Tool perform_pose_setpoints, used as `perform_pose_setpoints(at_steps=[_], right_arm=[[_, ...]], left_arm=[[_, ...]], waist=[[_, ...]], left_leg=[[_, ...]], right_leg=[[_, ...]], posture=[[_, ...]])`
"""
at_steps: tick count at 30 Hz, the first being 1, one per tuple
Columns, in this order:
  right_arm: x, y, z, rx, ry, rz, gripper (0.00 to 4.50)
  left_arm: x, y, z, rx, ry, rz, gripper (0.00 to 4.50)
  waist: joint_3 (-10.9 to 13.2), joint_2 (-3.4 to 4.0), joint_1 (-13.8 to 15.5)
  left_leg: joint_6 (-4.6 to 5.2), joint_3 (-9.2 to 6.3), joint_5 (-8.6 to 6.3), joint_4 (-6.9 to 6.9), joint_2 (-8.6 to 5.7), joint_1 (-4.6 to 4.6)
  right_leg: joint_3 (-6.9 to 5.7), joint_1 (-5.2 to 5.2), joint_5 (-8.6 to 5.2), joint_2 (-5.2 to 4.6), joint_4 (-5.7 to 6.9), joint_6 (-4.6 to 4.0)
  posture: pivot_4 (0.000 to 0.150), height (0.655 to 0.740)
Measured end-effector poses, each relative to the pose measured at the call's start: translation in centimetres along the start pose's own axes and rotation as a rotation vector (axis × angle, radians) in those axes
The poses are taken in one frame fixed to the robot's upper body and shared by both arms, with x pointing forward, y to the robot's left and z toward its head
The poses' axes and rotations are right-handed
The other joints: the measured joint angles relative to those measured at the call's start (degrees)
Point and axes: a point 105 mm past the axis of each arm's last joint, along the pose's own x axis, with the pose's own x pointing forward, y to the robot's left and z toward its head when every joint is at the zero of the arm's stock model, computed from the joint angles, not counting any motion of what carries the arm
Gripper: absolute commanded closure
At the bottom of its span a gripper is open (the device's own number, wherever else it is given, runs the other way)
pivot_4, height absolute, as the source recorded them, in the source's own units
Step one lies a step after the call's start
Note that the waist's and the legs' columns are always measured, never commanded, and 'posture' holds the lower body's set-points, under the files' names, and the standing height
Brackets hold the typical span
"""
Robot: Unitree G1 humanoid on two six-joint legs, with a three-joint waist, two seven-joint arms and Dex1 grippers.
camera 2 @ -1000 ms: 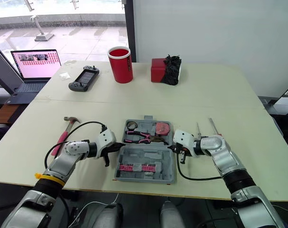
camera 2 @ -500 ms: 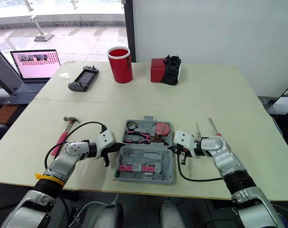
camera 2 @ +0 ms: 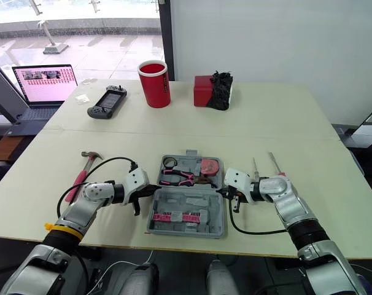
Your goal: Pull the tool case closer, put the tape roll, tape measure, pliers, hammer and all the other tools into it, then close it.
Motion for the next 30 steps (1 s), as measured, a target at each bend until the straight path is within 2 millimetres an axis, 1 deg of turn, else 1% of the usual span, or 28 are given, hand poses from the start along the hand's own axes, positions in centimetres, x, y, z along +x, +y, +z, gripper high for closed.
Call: perform_pose_setpoints(at_steps=[14,17,19,21,23,24,25,26,28,29,30], right_arm=[[0.0,0.0,-0.1,0.018,-0.005,-0.004,4.5],[-0.2,0.3,-0.3,0.012,-0.009,-0.017,4.5],[-1.2,0.6,-0.9,0.036,-0.01,-0.034,4.5],[-2.8,0.8,-2.1,0.093,-0.007,-0.058,4.5],[-4.1,1.2,-3.0,0.161,-0.023,-0.083,4.5],[-4.6,1.5,-3.6,0.196,-0.03,-0.091,4.26],[-5.2,1.9,-4.0,0.231,-0.046,-0.103,3.98],[-5.6,2.2,-4.4,0.258,-0.053,-0.11,3.59],[-7.5,2.7,-5.5,0.333,-0.075,-0.164,2.65],[-8.6,2.8,-6.1,0.361,-0.077,-0.196,2.08],[-9.6,2.8,-6.6,0.381,-0.075,-0.224,1.66]], left_arm=[[-0.2,-0.1,-0.1,-0.003,-0.001,0.001,4.48],[-0.6,-0.4,-0.3,-0.016,-0.013,0.009,4.48],[-1.6,-0.8,-0.8,-0.052,-0.027,0.016,4.48],[-3.2,-0.7,-1.8,-0.115,-0.028,0.036,3.95],[-4.7,-0.3,-2.6,-0.16,-0.029,0.065,3.14],[-5.6,-0.2,-3.1,-0.176,-0.023,0.084,2.54],[-6.5,0.0,-3.6,-0.19,-0.014,0.101,2.08],[-7.1,0.0,-4.0,-0.198,-0.005,0.114,1.49],[-9.1,-0.2,-5.1,-0.23,0.007,0.143,0.48],[-10.2,-0.4,-5.6,-0.246,0.015,0.157,0.0],[-10.9,-0.6,-6.0,-0.259,0.019,0.17,0.0]], waist=[[-0.01,0.0,-0.08],[-0.01,0.0,-0.02],[-0.01,0.0,0.18],[0.0,0.0,0.3],[0.0,0.0,0.19],[0.01,-0.01,0.12],[0.02,0.02,0.06],[0.03,0.02,-0.05],[0.03,0.02,-0.17],[0.04,0.03,-0.18],[0.04,0.03,-0.14]], left_leg=[[0.0,0.0,0.0,-0.02,0.0,0.01],[0.0,0.0,0.0,-0.11,0.0,0.01],[0.0,0.0,-0.01,-0.15,0.0,-0.04],[-0.01,0.0,-0.01,-0.18,0.0,-0.08],[-0.01,0.0,-0.01,-0.19,0.0,-0.1],[-0.01,0.0,-0.01,-0.2,0.0,-0.11],[-0.01,0.01,-0.01,-0.2,0.0,-0.13],[-0.01,0.01,-0.01,-0.2,0.0,-0.13],[-0.01,0.04,-0.02,-0.19,0.0,-0.21],[-0.01,0.06,-0.02,-0.19,0.0,-0.25],[-0.01,0.07,-0.02,-0.18,0.0,-0.27]], right_leg=[[0.0,0.0,-0.01,0.0,0.0,-0.01],[0.0,-0.01,-0.02,-0.01,-0.05,0.03],[-0.01,-0.05,-0.06,-0.02,-0.04,0.1],[-0.03,-0.1,-0.08,-0.05,-0.05,0.12],[-0.03,-0.14,-0.17,-0.05,-0.05,-0.05],[-0.03,-0.16,-0.17,-0.05,-0.05,-0.06],[-0.01,-0.2,-0.18,-0.06,-0.04,-0.09],[-0.01,-0.21,-0.18,-0.05,-0.04,-0.1],[0.03,-0.31,-0.19,-0.06,-0.04,-0.13],[0.04,-0.37,-0.19,-0.07,-0.05,-0.14],[0.04,-0.39,-0.19,-0.08,-0.05,-0.16]], posture=[[0.15,0.74],[0.15,0.74],[0.15,0.74],[0.15,0.74],[0.15,0.74],[0.15,0.74],[0.15,0.74],[0.15,0.74],[0.15,0.74],[0.15,0.74],[0.15,0.74]])
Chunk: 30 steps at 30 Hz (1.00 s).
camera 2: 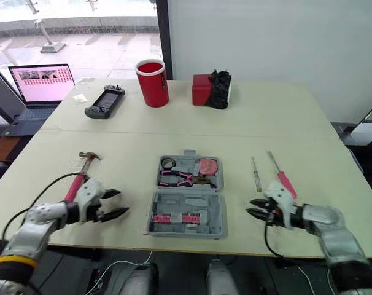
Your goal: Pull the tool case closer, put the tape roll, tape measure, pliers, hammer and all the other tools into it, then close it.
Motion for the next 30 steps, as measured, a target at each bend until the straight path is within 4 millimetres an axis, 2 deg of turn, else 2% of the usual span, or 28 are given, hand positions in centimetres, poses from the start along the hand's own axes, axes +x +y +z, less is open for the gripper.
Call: perform_pose_setpoints(at_steps=[3,7,10,16,20,24,27,30], right_arm=[[-2.5,-0.7,0.5,0.044,-0.066,-0.085,0.03],[-5.3,-1.5,1.2,0.082,-0.141,-0.197,0.03],[-7.3,-1.7,0.3,0.121,-0.139,-0.268,0.03],[-8.7,-2.6,-1.3,0.205,-0.156,-0.346,0.03],[-8.8,-3.2,-1.6,0.22,-0.168,-0.361,0.03],[-8.7,-3.4,-1.4,0.214,-0.181,-0.362,0.03],[-8.4,-3.6,-0.9,0.219,-0.186,-0.363,0.03],[-7.6,-4.3,0.7,0.258,-0.207,-0.387,0.03]], left_arm=[[-2.1,0.1,-0.4,-0.005,-0.022,0.046,0.0],[-5.0,0.5,-0.8,-0.015,-0.049,0.124,0.0],[-7.7,1.4,-1.4,-0.032,-0.052,0.21,0.0],[-11.9,3.6,-3.7,-0.09,-0.036,0.38,0.0],[-13.2,3.9,-4.6,-0.107,-0.032,0.416,0.0],[-13.3,3.9,-4.7,-0.105,-0.04,0.417,0.0],[-13.1,4.3,-4.1,-0.09,-0.057,0.411,0.0],[-11.8,4.9,-1.7,-0.045,-0.105,0.361,0.0]], waist=[[0.01,-0.03,0.04],[0.01,-0.04,0.06],[0.01,-0.05,0.15],[0.0,-0.09,0.05],[0.0,-0.08,-0.08],[0.0,-0.08,-0.01],[0.0,-0.08,0.11],[0.0,-0.08,0.21]], left_leg=[[-0.01,0.01,-0.01,0.05,0.0,-0.04],[-0.03,0.04,-0.02,0.04,0.0,-0.25],[-0.02,0.04,-0.02,0.05,0.0,-0.58],[-0.03,0.13,-0.02,0.1,0.0,-0.58],[-0.03,0.18,-0.02,0.05,0.0,-0.61],[-0.03,0.18,-0.01,0.01,0.0,-0.65],[-0.02,0.18,-0.01,0.05,0.0,-0.64],[-0.05,0.18,0.01,0.09,0.0,-0.64]], right_leg=[[0.01,-0.06,0.01,-0.01,-0.02,-0.04],[0.01,-0.27,0.01,-0.04,-0.09,-0.07],[0.01,-0.57,0.02,-0.04,-0.11,-0.08],[0.0,-0.65,0.07,-0.1,-0.14,-0.17],[0.01,-0.74,0.09,-0.11,-0.14,-0.19],[0.01,-0.77,0.08,-0.1,-0.13,-0.18],[0.01,-0.76,0.09,-0.1,-0.1,-0.18],[0.01,-0.76,0.14,-0.1,-0.08,-0.25]], posture=[[0.15,0.74],[0.15,0.74],[0.15,0.74],[0.15,0.74],[0.15,0.74],[0.15,0.74],[0.15,0.74],[0.15,0.74]])
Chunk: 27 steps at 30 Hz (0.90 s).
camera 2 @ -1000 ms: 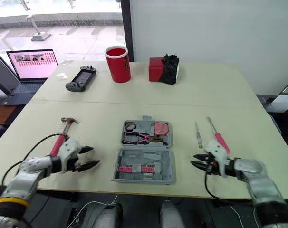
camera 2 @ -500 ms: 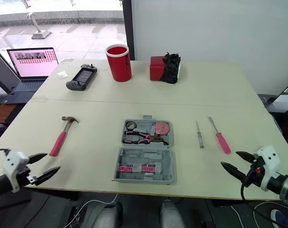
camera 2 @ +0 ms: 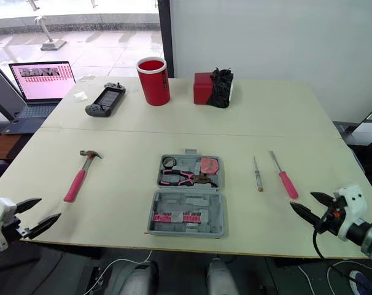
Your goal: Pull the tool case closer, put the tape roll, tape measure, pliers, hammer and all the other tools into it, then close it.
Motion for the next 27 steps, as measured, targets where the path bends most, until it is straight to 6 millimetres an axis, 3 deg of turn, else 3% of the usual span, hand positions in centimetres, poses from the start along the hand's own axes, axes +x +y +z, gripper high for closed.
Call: perform_pose_setpoints(at_steps=[5,7,12,15,17,21,27], right_arm=[[1.0,2.3,1.0,0.04,0.028,0.06,0.03],[1.2,3.9,1.6,0.031,0.036,0.109,0.03],[1.7,6.5,2.9,-0.045,0.078,0.132,0.03],[1.9,7.9,3.8,-0.072,0.069,0.127,0.03],[1.7,8.6,4.0,-0.086,0.066,0.12,0.03],[1.4,9.3,3.1,-0.069,0.096,0.103,0.03],[1.5,9.5,3.1,-0.08,0.092,0.082,0.03]], left_arm=[[2.9,-2.7,3.7,0.056,-0.03,-0.205,0.0],[4.7,-4.8,5.7,0.077,-0.057,-0.321,0.0],[7.5,-7.5,10.8,0.139,-0.112,-0.487,0.0],[8.7,-9.7,14.2,0.194,-0.154,-0.608,0.0],[9.3,-10.8,15.6,0.21,-0.163,-0.67,0.0],[10.1,-11.8,17.1,0.231,-0.172,-0.729,0.0],[10.2,-12.6,17.4,0.251,-0.164,-0.78,0.0]], waist=[[0.0,0.03,0.06],[0.01,0.03,0.15],[0.02,0.01,0.0],[-0.06,-0.15,0.17],[-0.15,-0.41,0.37],[-0.18,-0.48,-1.1],[-0.18,-0.47,-1.43]], left_leg=[[0.0,0.0,0.0,-0.18,0.0,-0.04],[0.0,-0.04,0.0,-0.21,0.0,-0.05],[0.01,-0.02,0.0,0.02,0.01,-0.05],[0.04,0.83,-0.03,0.09,0.24,0.0],[0.2,2.1,-0.14,-0.01,0.67,-0.15],[0.23,2.06,-0.14,0.07,0.66,-0.17],[0.25,1.94,-0.12,0.15,0.69,-0.11]], right_leg=[[0.01,0.01,-0.09,0.0,-0.03,0.15],[0.0,0.0,-0.11,0.04,-0.01,0.2],[0.08,-0.08,-0.05,0.1,0.08,0.13],[0.93,-0.79,0.09,0.38,0.1,-0.09],[2.29,-1.19,0.43,0.95,0.02,-0.16],[2.28,-1.12,0.44,0.95,0.01,0.27],[2.23,-1.06,0.47,1.04,0.17,0.28]], posture=[[0.15,0.74],[0.15,0.74],[0.15,0.7357],[0.15,0.7272],[0.15,0.7272],[0.15,0.7272],[0.15,0.7272]])
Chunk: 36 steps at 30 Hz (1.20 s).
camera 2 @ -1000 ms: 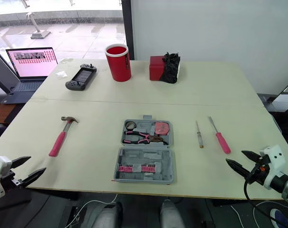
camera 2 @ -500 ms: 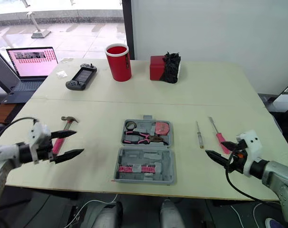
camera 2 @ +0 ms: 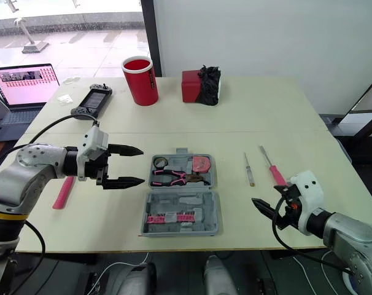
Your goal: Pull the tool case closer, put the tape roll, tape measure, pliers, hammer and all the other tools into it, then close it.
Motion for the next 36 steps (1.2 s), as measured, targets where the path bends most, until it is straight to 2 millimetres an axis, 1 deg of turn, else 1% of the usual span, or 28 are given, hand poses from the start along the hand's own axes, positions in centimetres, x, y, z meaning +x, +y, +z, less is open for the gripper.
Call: perform_pose_setpoints(at_steps=[3,6,10,14,17,21,25,28,29,31,32,33,36], right_arm=[[1.0,-0.3,0.5,-0.017,-0.01,-0.007,0.03],[2.2,-1.3,1.1,-0.032,-0.012,-0.037,0.03],[4.6,-3.4,2.2,-0.023,-0.009,-0.087,0.03],[7.0,-4.5,2.8,-0.005,0.007,-0.109,0.03],[9.1,-4.9,2.7,0.018,0.04,-0.11,0.03],[11.2,-5.3,2.0,0.055,0.093,-0.128,0.03],[12.7,-5.4,1.5,0.08,0.129,-0.146,0.03],[13.5,-5.8,0.6,0.099,0.178,-0.176,0.03],[13.7,-5.9,0.7,0.101,0.177,-0.184,0.27],[13.9,-6.0,0.7,0.115,0.175,-0.199,0.89],[13.8,-6.1,0.7,0.12,0.175,-0.205,1.32],[13.7,-6.2,0.6,0.129,0.175,-0.209,1.92],[13.3,-6.2,0.3,0.144,0.177,-0.211,3.34]], left_arm=[[0.0,-0.3,-0.1,0.007,0.007,-0.001,0.0],[0.0,-0.8,-0.6,-0.002,0.018,0.008,0.0],[-0.5,-1.6,-1.7,-0.033,0.046,0.063,0.0],[-0.7,-2.2,-2.7,-0.06,0.063,0.118,0.0],[-1.1,-2.7,-3.5,-0.082,0.079,0.162,0.0],[-1.4,-3.4,-4.2,-0.096,0.098,0.203,0.0],[-1.6,-3.6,-4.3,-0.094,0.104,0.23,0.0],[-1.6,-3.7,-4.3,-0.094,0.109,0.242,0.0],[-1.6,-3.7,-4.3,-0.092,0.11,0.247,0.0],[-1.6,-3.6,-4.3,-0.089,0.111,0.253,0.0],[-1.6,-3.6,-4.3,-0.088,0.113,0.255,0.0],[-1.6,-3.6,-4.4,-0.088,0.114,0.257,0.0],[-1.6,-3.6,-4.4,-0.084,0.118,0.258,0.0]], waist=[[0.01,-0.03,-0.08],[0.02,-0.03,-0.02],[0.03,-0.01,-0.11],[0.03,-0.02,0.01],[0.03,-0.02,-0.04],[0.05,0.01,-0.05],[0.04,0.0,-0.06],[0.04,0.01,-0.12],[0.04,0.0,-0.11],[0.03,-0.01,-0.11],[0.03,-0.01,-0.12],[0.03,-0.01,-0.12],[0.03,-0.01,-0.12]], left_leg=[[-0.01,0.01,0.01,0.09,-0.01,0.0],[-0.01,0.0,0.01,0.06,-0.01,0.02],[-0.01,0.0,0.01,0.03,-0.01,0.02],[-0.01,0.0,0.01,0.04,0.0,0.02],[-0.01,0.0,0.01,0.06,-0.01,0.01],[-0.01,0.0,0.01,0.04,0.0,0.02],[-0.01,0.0,0.01,0.05,-0.01,0.01],[-0.01,0.0,0.01,0.04,-0.01,0.02],[-0.01,0.0,0.01,0.04,-0.01,0.04],[-0.01,0.0,0.01,0.06,-0.01,0.04],[-0.01,0.0,0.01,0.06,-0.01,0.04],[-0.01,-0.01,0.01,0.05,-0.01,0.04],[-0.01,-0.01,0.01,0.04,-0.01,0.04]], right_leg=[[0.0,0.05,0.09,-0.03,-0.04,-0.04],[0.0,0.06,0.09,-0.03,-0.03,-0.04],[0.0,0.03,0.08,-0.03,-0.03,-0.01],[0.0,0.05,0.08,-0.03,-0.02,0.0],[0.0,0.06,0.09,-0.04,-0.04,0.01],[-0.01,0.04,0.1,-0.03,0.0,0.02],[-0.01,0.06,0.14,-0.03,-0.01,0.11],[-0.01,0.04,0.16,-0.03,0.0,0.13],[-0.01,0.06,0.16,-0.03,0.0,0.14],[-0.01,0.08,0.17,-0.03,0.0,0.14],[-0.01,0.08,0.17,-0.03,0.0,0.14],[-0.01,0.08,0.17,-0.03,0.0,0.14],[-0.01,0.08,0.17,-0.02,0.0,0.15]], posture=[[0.15,0.7272],[0.15,0.7272],[0.15,0.7272],[0.15,0.7272],[0.15,0.7272],[0.15,0.7272],[0.15,0.7272],[0.15,0.7272],[0.15,0.7272],[0.15,0.7272],[0.15,0.7272],[0.15,0.7272],[0.15,0.7272]])
